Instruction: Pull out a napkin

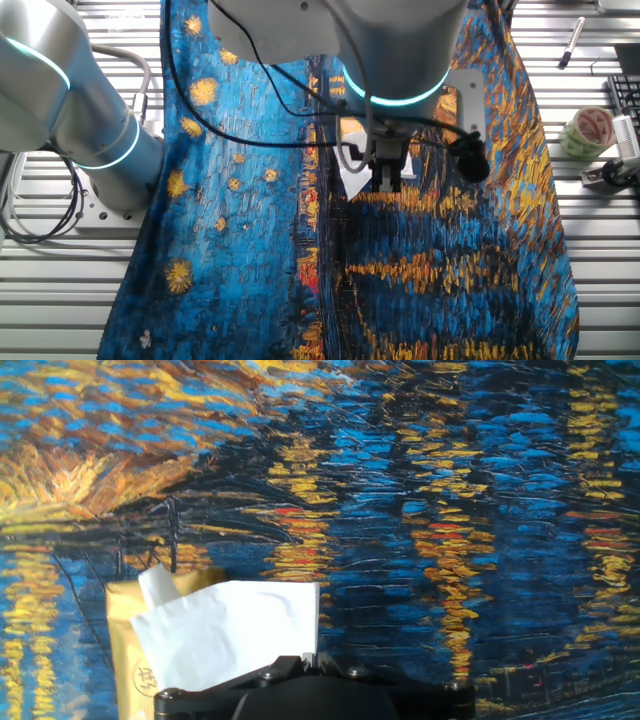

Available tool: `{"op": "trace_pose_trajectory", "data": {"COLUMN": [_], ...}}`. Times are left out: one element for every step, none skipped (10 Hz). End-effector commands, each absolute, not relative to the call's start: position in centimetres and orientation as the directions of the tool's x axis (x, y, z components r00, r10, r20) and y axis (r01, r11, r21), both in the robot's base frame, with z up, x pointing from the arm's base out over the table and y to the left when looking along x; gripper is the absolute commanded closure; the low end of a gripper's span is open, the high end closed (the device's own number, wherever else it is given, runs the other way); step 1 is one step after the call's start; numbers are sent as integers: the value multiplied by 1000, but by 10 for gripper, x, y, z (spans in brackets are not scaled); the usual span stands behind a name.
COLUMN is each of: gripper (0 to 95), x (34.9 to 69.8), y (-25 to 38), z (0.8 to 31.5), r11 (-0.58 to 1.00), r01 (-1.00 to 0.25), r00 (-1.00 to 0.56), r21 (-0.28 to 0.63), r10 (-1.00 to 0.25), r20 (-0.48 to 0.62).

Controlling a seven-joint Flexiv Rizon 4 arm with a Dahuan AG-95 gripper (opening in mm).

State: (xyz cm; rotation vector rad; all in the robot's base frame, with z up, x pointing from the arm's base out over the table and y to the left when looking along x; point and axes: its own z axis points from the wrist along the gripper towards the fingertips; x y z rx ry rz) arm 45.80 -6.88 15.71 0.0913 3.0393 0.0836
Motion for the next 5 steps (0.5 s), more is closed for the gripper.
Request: {"op": "trace_pose_trajectory", "data": {"gripper": [950, 950, 950, 950, 950], "x": [458, 456, 454, 453, 452], "y": [-73, -77, -82, -86, -87], "z": [154, 153, 153, 153, 153], "r11": [996, 996, 997, 997, 997], "r01": [58, 47, 33, 25, 24], "r00": [-992, -993, -993, -994, -994], "r21": [66, 71, 74, 74, 74], "r10": [65, 55, 41, 33, 32], "r20": [-105, -106, -109, -109, -109]}}
